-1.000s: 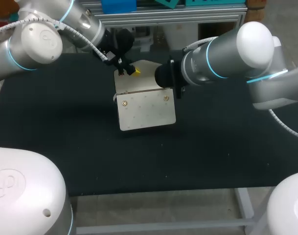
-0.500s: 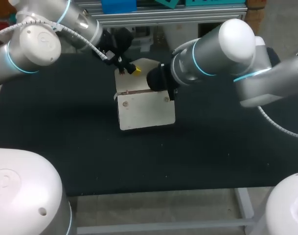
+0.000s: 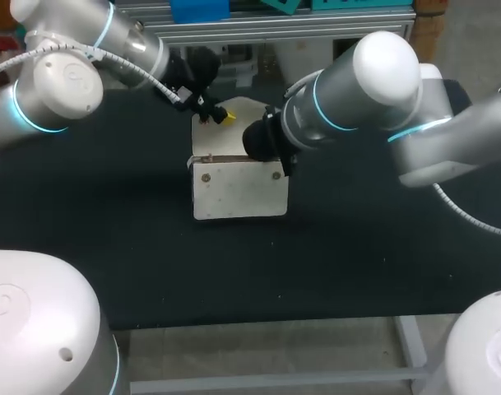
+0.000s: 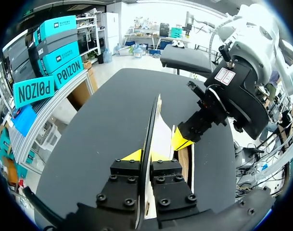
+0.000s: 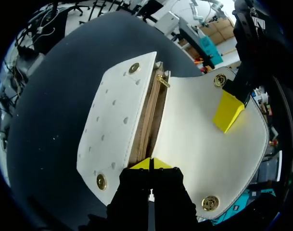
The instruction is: Pick up the bag, open it, inspect its contents, close it, and place it on the opposite side
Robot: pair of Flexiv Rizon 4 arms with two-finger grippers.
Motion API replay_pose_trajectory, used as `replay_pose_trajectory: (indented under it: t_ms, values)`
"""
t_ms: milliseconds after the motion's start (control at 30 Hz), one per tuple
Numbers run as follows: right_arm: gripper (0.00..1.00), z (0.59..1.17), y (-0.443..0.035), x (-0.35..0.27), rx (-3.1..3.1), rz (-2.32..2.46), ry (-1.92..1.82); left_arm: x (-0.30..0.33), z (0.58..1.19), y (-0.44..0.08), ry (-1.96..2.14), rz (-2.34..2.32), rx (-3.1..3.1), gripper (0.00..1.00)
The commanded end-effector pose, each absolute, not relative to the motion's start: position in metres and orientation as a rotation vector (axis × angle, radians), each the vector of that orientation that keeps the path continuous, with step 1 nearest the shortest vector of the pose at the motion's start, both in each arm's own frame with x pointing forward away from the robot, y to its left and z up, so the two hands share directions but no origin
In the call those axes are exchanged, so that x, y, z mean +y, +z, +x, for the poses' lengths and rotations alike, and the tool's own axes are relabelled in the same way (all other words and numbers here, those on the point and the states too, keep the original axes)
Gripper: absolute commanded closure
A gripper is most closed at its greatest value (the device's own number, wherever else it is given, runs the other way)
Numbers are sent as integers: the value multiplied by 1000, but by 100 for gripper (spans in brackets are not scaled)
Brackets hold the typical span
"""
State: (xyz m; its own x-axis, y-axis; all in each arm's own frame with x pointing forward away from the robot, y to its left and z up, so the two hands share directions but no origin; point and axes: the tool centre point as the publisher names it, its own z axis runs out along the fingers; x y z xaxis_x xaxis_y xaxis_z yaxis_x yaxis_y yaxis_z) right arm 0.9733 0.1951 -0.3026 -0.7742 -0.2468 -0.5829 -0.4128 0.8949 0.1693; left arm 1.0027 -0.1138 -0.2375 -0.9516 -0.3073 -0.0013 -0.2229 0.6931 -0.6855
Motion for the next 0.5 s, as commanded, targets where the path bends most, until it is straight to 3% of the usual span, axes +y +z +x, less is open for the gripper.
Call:
replay_pose_trajectory:
  t_ms: [33,500]
  values:
    - [100,967,-303,194,2474,-465,374,-115,1005,-236,-1103,-448,2774,100]
    - [100,969,-313,194,2504,-473,369,-110,1004,-219,-1195,-422,2732,100]
